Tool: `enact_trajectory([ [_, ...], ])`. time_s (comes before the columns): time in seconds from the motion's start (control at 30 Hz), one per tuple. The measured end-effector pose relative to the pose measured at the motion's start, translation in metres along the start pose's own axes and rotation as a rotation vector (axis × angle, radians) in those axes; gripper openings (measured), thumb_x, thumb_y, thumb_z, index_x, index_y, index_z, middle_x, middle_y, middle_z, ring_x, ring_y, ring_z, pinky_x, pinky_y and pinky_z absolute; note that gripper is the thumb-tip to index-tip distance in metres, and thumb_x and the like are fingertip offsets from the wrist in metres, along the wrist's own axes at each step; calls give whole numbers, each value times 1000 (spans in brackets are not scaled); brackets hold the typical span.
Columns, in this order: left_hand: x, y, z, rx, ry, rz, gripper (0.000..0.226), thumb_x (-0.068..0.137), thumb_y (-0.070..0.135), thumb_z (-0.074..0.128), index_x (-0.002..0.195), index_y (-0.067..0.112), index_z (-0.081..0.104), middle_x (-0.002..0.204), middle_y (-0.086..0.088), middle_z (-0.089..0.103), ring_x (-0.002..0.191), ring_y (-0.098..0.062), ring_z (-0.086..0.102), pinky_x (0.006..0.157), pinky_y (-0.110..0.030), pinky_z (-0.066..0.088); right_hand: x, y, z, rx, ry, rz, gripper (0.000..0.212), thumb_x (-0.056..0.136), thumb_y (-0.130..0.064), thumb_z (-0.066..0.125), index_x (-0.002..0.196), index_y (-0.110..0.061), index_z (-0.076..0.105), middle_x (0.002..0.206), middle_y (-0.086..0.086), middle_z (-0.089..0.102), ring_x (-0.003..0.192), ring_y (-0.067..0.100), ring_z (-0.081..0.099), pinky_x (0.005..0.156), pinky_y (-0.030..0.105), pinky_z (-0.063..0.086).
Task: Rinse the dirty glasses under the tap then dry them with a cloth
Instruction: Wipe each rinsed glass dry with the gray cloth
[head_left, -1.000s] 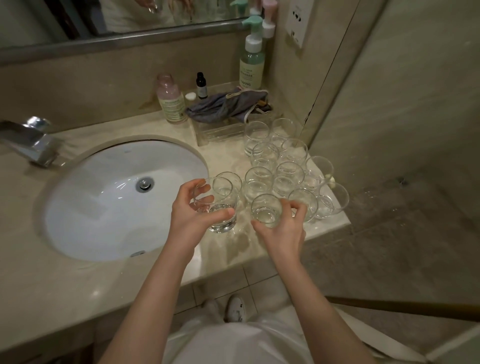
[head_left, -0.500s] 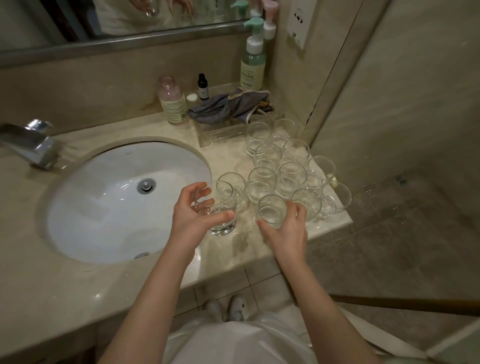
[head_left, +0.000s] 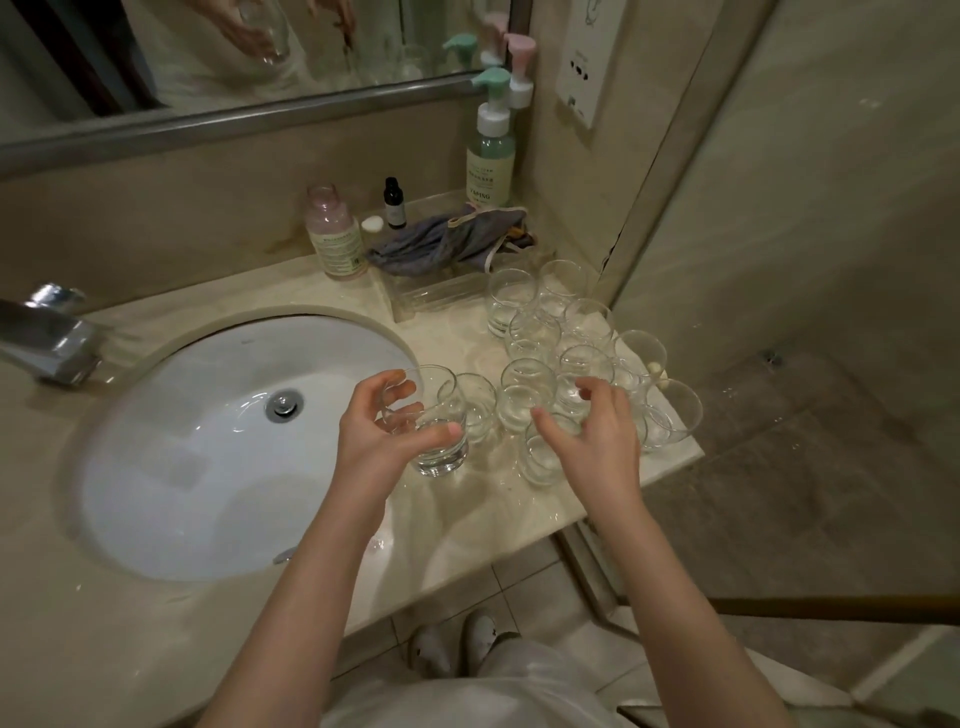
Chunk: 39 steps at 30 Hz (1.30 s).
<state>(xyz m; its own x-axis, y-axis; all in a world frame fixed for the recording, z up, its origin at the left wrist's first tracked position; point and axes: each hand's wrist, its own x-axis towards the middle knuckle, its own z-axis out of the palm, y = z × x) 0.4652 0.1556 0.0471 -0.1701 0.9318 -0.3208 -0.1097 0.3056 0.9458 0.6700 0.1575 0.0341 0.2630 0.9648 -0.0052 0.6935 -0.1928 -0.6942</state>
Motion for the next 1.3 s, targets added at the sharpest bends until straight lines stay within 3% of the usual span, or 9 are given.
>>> enact_trajectory([
  [0.17,20,15,-6,-81,59,-6,93,29,30,88,117,29,58,121,2,62,109,-19,64,79,-24,48,53,-41,7,126,-71,-138,42,91,-37,65,124,-13,57,115,0,57,106,17,52,92,34,44],
  [0.4,48,36,-22,-120,196,34,75,44,14,83,112,30,58,120,1,61,111,-22,62,78,-24,49,160,-102,53,-11,-274,-378,44,97,-40,55,131,-13,55,124,12,55,121,28,46,99,35,35],
  [0.5,59,38,-32,-123,263,22,80,40,14,85,114,28,58,121,-1,61,112,-24,63,76,-23,49,197,-125,77,-118,-324,-510,43,99,-38,50,137,-17,51,128,15,53,124,34,40,101,37,30],
  [0.6,66,39,-38,-104,328,1,89,26,30,86,111,31,59,120,1,63,108,-20,65,75,-22,49,226,-138,101,-333,-385,-626,46,101,-44,43,144,-27,45,137,14,46,129,34,34,107,40,26],
  [0.8,78,36,-42,-96,407,-38,93,24,36,85,113,33,59,119,4,63,107,-16,65,75,-23,49,272,-132,136,-729,-554,-699,50,100,-56,27,148,-40,28,151,15,33,141,34,23,115,57,8],
  [1.0,83,30,-40,-97,427,-60,92,25,36,86,113,31,59,119,5,64,104,-12,65,72,-20,50,282,-126,152,-902,-475,-810,43,103,-50,26,136,-27,41,135,14,46,125,32,40,99,50,32],
  [1.17,82,27,-41,-109,442,-64,95,25,37,86,116,29,59,119,6,64,101,-9,66,72,-19,50,285,-128,152,-729,-458,-877,37,104,-42,33,123,-15,50,117,15,57,114,33,48,87,44,35],
  [1.3,79,28,-45,-133,462,-46,98,24,36,86,118,29,59,120,4,64,103,-14,66,74,-22,49,274,-142,146,-453,-361,-975,31,102,-34,44,111,-7,56,99,21,61,95,39,57,70,42,36],
])
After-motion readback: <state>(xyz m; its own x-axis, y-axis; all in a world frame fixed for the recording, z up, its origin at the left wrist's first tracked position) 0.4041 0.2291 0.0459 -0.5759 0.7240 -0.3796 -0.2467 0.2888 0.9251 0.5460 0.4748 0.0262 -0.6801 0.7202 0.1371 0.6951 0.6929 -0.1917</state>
